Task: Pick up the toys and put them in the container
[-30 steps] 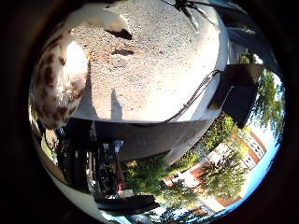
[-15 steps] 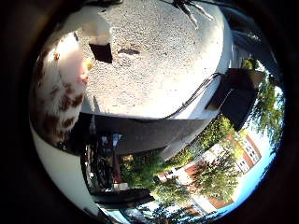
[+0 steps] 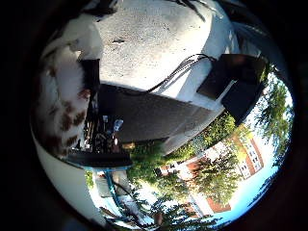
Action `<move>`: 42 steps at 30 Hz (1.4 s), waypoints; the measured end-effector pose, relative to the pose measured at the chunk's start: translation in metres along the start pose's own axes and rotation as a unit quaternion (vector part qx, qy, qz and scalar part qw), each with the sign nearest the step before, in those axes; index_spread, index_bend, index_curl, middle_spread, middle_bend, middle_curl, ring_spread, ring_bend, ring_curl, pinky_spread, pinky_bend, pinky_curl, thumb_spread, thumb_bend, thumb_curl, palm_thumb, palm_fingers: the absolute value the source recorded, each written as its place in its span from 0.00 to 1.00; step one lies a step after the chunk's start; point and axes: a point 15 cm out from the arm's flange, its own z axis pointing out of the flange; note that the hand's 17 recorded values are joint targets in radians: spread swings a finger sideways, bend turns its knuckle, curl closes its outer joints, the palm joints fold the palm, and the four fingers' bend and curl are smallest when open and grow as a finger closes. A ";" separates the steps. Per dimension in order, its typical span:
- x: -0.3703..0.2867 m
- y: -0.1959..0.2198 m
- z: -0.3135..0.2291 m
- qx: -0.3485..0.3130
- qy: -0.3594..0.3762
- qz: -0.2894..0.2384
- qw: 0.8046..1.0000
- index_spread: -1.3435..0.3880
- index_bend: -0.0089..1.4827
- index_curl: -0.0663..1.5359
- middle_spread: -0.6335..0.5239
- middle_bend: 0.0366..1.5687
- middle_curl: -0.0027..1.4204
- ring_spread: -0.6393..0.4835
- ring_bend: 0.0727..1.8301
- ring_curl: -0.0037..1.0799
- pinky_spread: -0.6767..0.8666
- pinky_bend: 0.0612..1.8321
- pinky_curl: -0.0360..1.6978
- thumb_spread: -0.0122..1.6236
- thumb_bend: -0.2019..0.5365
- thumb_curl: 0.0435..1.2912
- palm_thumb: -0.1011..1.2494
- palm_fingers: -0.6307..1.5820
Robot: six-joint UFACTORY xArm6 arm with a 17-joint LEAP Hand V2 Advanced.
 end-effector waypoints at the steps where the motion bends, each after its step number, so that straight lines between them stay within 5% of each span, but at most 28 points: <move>1: -0.003 0.007 -0.014 0.008 0.002 -0.004 1.000 0.27 0.47 0.14 0.39 0.75 0.73 0.48 0.79 0.72 0.57 0.77 0.53 0.69 0.27 0.56 0.81 0.69; 7: -0.052 0.037 -0.097 0.083 0.000 -0.038 0.996 0.22 0.51 0.13 0.38 0.77 0.75 0.48 0.80 0.73 0.56 0.78 0.55 0.69 0.26 0.59 0.81 0.68; 13: -0.146 0.025 -0.149 0.164 -0.033 -0.102 0.981 0.18 0.54 0.12 0.38 0.78 0.76 0.48 0.81 0.74 0.55 0.79 0.56 0.70 0.26 0.62 0.80 0.67; 24: -0.283 -0.114 -0.191 0.308 -0.051 -0.167 0.935 0.13 0.58 0.08 0.38 0.79 0.76 0.49 0.82 0.73 0.55 0.77 0.58 0.70 0.23 0.63 0.72 0.65; 29: -0.324 -0.179 -0.175 0.305 -0.055 -0.171 0.935 0.23 0.65 0.11 0.41 0.70 0.72 0.56 0.74 0.67 0.58 0.70 0.55 0.73 0.24 0.56 0.70 0.65; 31: -0.337 -0.200 -0.165 0.297 -0.054 -0.173 0.938 0.36 0.68 0.15 0.44 0.60 0.66 0.62 0.67 0.63 0.61 0.64 0.54 0.73 0.23 0.51 0.68 0.56; 33: -0.352 -0.213 -0.157 0.285 -0.053 -0.180 0.940 0.41 0.64 0.14 0.45 0.54 0.63 0.63 0.66 0.62 0.62 0.62 0.53 0.73 0.23 0.50 0.67 0.48; 34: -0.359 -0.216 -0.151 0.274 -0.052 -0.184 0.942 0.48 0.61 0.15 0.48 0.42 0.58 0.68 0.61 0.59 0.65 0.57 0.52 0.73 0.22 0.47 0.65 0.32; 35: -0.362 -0.219 -0.144 0.262 -0.052 -0.187 0.945 0.51 0.59 0.15 0.50 0.37 0.54 0.71 0.57 0.56 0.66 0.54 0.51 0.73 0.22 0.46 0.64 0.27; 42: -0.366 -0.213 -0.124 0.209 -0.053 -0.205 0.955 0.53 0.36 0.13 0.59 0.13 0.37 0.82 0.34 0.35 0.73 0.47 0.40 0.70 0.23 0.39 0.63 0.21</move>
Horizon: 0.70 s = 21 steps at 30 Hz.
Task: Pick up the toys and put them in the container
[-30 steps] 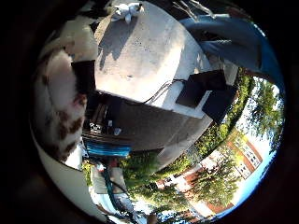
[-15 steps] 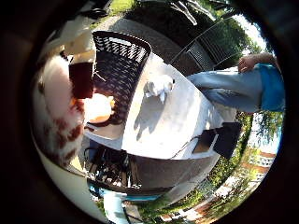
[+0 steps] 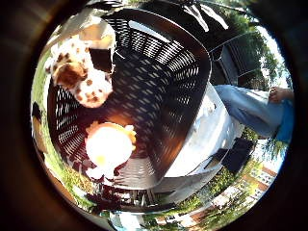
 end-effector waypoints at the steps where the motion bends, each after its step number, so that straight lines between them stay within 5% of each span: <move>1: -0.001 0.000 -0.004 0.001 0.001 -0.004 1.000 0.52 0.33 0.12 0.60 0.10 0.35 0.82 0.32 0.34 0.74 0.46 0.39 0.70 0.23 0.39 0.63 0.22; 5: 0.002 0.007 -0.038 0.008 0.015 -0.021 1.000 0.51 0.23 0.13 0.64 0.07 0.30 0.84 0.28 0.30 0.76 0.44 0.36 0.68 0.23 0.37 0.64 0.24; 10: 0.038 0.019 -0.091 0.033 0.040 -0.013 0.999 0.52 0.22 0.15 0.65 0.07 0.26 0.85 0.25 0.29 0.77 0.40 0.33 0.67 0.23 0.35 0.63 0.26; 21: 0.224 0.047 -0.134 0.075 0.185 0.034 0.979 0.63 0.13 0.18 0.61 0.10 0.25 0.82 0.23 0.28 0.75 0.28 0.26 0.69 0.22 0.31 0.52 0.32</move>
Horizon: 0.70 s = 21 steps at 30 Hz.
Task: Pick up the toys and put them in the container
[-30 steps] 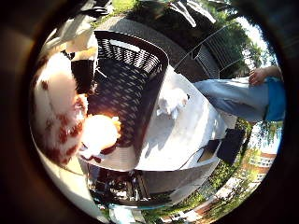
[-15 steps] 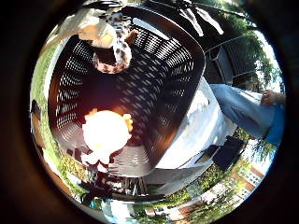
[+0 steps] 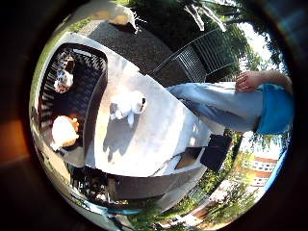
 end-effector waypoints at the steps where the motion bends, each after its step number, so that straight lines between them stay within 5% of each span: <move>1: 0.012 0.003 0.007 -0.003 0.012 -0.005 1.000 0.63 0.12 0.18 0.61 0.10 0.25 0.82 0.23 0.28 0.75 0.28 0.25 0.69 0.22 0.30 0.51 0.32; 9: 0.066 0.019 0.072 -0.036 0.084 -0.070 0.993 0.65 0.11 0.19 0.59 0.10 0.25 0.81 0.22 0.28 0.75 0.28 0.24 0.68 0.22 0.27 0.48 0.34; 21: 0.052 0.010 0.158 -0.049 0.118 -0.148 0.981 0.70 0.10 0.17 0.61 0.10 0.24 0.83 0.24 0.29 0.77 0.33 0.22 0.65 0.22 0.23 0.44 0.38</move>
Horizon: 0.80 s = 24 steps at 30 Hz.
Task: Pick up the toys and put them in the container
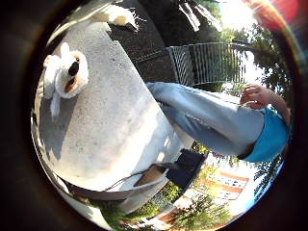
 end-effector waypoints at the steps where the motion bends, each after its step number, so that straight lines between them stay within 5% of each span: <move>1: -0.004 -0.002 0.004 -0.001 -0.001 -0.003 1.000 0.72 0.10 0.17 0.62 0.11 0.25 0.84 0.25 0.29 0.77 0.34 0.22 0.65 0.22 0.22 0.43 0.39; 18: -0.043 0.003 0.050 -0.058 0.022 -0.027 0.998 0.79 0.12 0.17 0.63 0.13 0.26 0.88 0.36 0.31 0.83 0.41 0.20 0.60 0.22 0.20 0.35 0.51; 20: -0.045 0.003 0.052 -0.059 0.022 -0.028 0.998 0.78 0.13 0.17 0.61 0.15 0.26 0.88 0.38 0.31 0.83 0.43 0.20 0.60 0.22 0.20 0.35 0.56; 24: -0.044 0.002 0.051 -0.060 0.029 -0.037 0.997 0.68 0.24 0.20 0.52 0.28 0.31 0.77 0.41 0.33 0.80 0.47 0.21 0.60 0.23 0.20 0.36 0.83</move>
